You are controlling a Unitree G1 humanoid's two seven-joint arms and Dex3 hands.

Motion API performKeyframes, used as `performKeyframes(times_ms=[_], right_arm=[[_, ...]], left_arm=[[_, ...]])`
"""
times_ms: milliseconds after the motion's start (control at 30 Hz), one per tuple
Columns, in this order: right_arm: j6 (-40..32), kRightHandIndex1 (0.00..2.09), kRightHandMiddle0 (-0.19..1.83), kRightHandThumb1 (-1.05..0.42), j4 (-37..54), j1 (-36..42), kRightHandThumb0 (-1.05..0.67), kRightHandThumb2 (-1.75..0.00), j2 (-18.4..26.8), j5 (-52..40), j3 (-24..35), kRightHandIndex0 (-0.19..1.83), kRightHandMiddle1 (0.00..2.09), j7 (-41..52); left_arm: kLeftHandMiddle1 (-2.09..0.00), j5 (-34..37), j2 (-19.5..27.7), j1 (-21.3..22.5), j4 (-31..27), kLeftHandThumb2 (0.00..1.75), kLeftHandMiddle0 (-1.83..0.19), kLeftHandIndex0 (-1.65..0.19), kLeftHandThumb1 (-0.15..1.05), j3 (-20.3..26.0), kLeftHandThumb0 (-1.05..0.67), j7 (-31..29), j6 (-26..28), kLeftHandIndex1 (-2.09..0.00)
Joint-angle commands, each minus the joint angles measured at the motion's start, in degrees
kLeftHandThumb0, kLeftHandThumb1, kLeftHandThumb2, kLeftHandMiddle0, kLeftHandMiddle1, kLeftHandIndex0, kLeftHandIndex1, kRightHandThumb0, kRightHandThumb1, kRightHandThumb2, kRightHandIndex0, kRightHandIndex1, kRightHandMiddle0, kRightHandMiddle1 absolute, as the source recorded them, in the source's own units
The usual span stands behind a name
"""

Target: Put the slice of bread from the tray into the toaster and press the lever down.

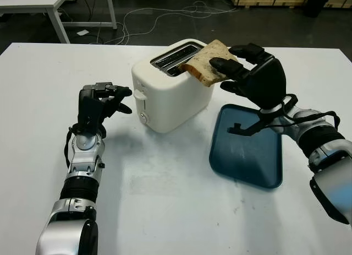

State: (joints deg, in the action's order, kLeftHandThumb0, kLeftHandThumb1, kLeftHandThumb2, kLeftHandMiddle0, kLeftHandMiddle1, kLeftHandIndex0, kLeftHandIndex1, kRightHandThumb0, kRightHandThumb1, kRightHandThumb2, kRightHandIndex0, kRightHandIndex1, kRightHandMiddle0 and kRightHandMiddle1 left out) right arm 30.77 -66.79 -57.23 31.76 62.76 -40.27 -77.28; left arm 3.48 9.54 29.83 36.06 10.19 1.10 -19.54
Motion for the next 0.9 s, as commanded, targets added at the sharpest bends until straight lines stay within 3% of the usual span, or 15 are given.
performKeyframes(times_ms=[0, 233, 433, 867], right_arm=[[1.6, 0.47, 0.94, -0.81, -0.4, -1.6, -0.34, -0.02, -0.6, 0.6, -0.8, 0.97, 0.17, -2.5], [2.0, 0.51, 1.07, -0.77, -0.8, -3.2, -0.16, 0.0, -0.9, 1.8, -2.8, 1.08, 0.21, -6.6], [4.6, 0.53, 1.11, -0.79, -0.5, -4.8, -0.21, -0.01, -0.6, 0.0, -2.2, 1.12, 0.23, -5.1], [13.5, 0.56, 1.15, -0.82, -1.3, -8.6, -0.22, -0.01, 0.1, -11.5, 7.7, 1.11, 0.21, 16.0]], left_arm=[[-0.66, -0.4, -0.2, -0.7, -0.1, 0.0, -1.57, -1.56, 0.82, -0.2, -1.05, 0.3, 0.3, -0.34], [-0.66, -0.5, -0.2, -0.6, 0.1, 0.0, -1.57, -1.56, 0.83, -0.4, -1.05, 0.4, 0.0, -0.34], [-0.66, 0.5, -0.4, -0.4, 0.2, 0.0, -1.57, -1.57, 0.81, -0.1, -1.05, -0.3, 0.1, -0.33], [-0.65, 0.3, -0.4, -0.5, 0.0, 0.0, -1.57, -1.57, 0.81, -0.2, -1.05, -0.3, 0.3, -0.32]])
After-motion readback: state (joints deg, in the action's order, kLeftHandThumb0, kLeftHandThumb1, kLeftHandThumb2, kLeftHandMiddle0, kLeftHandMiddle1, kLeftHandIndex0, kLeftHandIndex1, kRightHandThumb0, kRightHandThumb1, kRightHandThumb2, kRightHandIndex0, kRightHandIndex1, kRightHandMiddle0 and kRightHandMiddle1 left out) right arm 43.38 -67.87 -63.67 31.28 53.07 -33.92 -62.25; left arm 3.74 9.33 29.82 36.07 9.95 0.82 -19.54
